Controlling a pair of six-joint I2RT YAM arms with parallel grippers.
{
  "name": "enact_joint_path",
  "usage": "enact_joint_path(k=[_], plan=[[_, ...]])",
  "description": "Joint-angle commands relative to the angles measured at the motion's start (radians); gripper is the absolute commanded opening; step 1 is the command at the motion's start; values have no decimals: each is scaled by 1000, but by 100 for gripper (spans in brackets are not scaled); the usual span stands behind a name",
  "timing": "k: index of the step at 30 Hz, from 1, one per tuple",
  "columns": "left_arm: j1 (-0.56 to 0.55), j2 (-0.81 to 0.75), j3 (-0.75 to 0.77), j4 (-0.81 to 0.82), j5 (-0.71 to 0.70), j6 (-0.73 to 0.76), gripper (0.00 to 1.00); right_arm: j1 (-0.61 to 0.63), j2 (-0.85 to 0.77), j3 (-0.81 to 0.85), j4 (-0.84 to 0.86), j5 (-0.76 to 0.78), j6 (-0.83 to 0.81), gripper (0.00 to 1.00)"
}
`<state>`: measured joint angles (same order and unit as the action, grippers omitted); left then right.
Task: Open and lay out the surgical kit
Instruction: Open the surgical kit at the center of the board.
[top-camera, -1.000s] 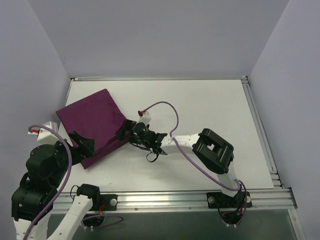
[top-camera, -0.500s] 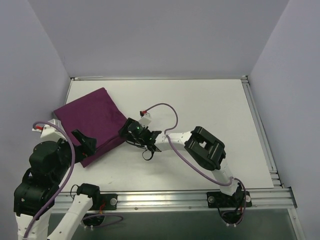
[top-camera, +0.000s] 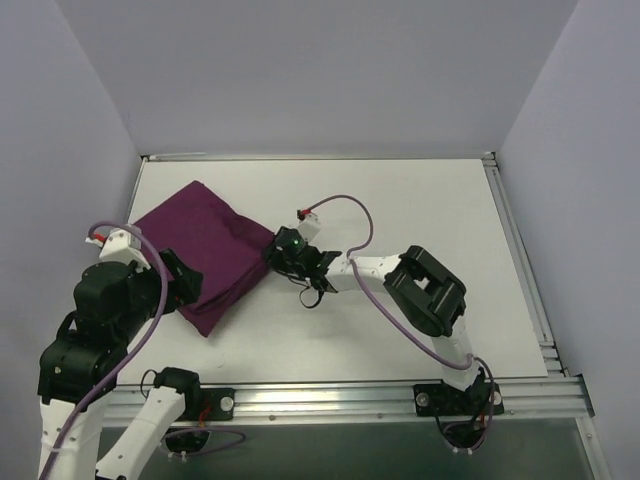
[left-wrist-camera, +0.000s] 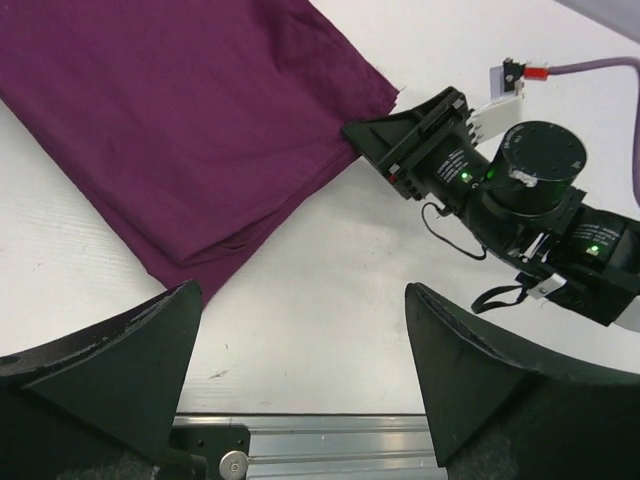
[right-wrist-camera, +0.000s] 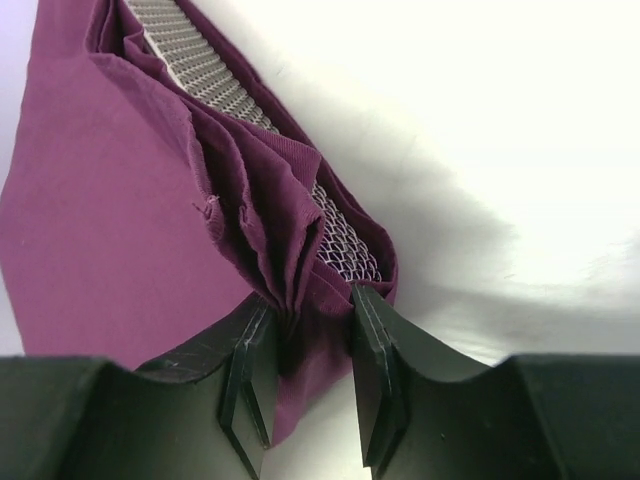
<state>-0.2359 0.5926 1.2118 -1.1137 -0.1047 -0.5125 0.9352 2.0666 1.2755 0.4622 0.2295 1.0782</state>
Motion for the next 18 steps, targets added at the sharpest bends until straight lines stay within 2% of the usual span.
enact_joint_path(k=[1,6,12,16,18], plan=[[-3,45,0,64,37,34,91,-68,-94,-42,-54,-13,-147,17],[-3,85,3,130,45,34,91,-174,-163,-77,-138,-44,-293,17],[-3,202,-8,224,88,28,90,-311,-250,-90,-244,-81,-481,19],[-5,314,0,304,138,-6,85,-421,-250,-51,-310,-160,-621,22],[-8,354,0,359,183,-21,80,-507,-229,-25,-315,-289,-668,27]])
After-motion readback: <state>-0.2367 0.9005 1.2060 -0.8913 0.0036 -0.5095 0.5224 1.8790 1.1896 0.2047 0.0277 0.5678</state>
